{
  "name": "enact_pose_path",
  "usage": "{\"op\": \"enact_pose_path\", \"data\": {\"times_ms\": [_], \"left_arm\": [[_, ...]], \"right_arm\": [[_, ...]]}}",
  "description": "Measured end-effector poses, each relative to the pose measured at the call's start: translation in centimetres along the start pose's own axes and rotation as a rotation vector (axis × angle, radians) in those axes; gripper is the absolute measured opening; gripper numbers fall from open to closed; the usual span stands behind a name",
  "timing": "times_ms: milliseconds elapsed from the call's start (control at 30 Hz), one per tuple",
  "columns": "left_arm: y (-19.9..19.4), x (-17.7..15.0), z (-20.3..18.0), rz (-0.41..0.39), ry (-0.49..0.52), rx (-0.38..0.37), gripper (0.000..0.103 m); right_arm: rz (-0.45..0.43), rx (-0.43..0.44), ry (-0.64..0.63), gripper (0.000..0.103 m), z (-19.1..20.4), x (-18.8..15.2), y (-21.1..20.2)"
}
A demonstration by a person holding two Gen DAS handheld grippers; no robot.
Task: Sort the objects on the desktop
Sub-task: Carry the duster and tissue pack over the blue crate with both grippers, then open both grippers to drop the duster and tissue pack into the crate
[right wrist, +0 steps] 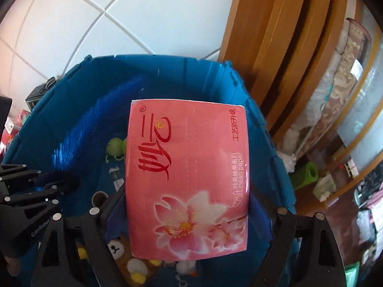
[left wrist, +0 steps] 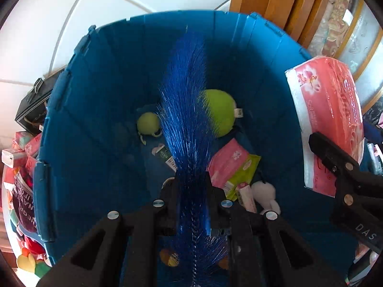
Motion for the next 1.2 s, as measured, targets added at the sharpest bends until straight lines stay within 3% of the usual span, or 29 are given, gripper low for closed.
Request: {"op": "enact_pose_path", "data": {"times_ms": [200, 267, 333, 367, 467, 667, 900, 1200], "left_arm": [[2.1, -1.8, 0.7, 0.08, 0.013, 0.053, 0.025], [2.2, -2.3, 0.4, 0.093, 0.018, 0.065, 0.036], [2.1, -2.2, 0.5, 0.078, 0.024, 0.076, 0.054], [1.8, -2.1, 0.7, 0.063, 0.025, 0.087, 0.055], [1.8, -1.7, 2.2, 0.034, 0.014, 0.114, 0.056], [2.3, -2.2, 2.7, 0.085, -0.014, 0.086, 0.056], [2.3, -2.2, 2.7, 0.09, -0.011, 0.062, 0.056], [0.8, -2.2, 1.6, 0.089, 0.005, -0.01, 0.056]], "right_arm": [[0.1, 0.028, 0.009, 0.088, 1.1, -1.8, 2.9], [0.114, 0.035, 0.007, 0.088, 1.4, -2.2, 3.2], [0.118, 0.034, 0.008, 0.089, 1.6, -2.4, 3.3], [0.122, 0.043, 0.01, 0.091, 1.8, -2.5, 3.3], [0.145, 0.046, 0.012, 0.093, 2.1, -3.1, 3.6], [0.135, 0.03, 0.0, 0.103, 2.8, -3.2, 3.1], [0.157, -0.016, -0.024, 0.103, 1.9, -3.5, 3.3], [0.145, -0.04, -0.045, 0.103, 1.3, -3.9, 0.3]]}}
Point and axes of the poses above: each gripper's, at about its wrist camera, not at the fingertips, and y roughly the way its jaws point, z to its left, x to its top, the point moved 9 cm from there along y, roughly the way its jaws point, and after that the axes turned 12 degrees about -z, right-handed, at the moved point
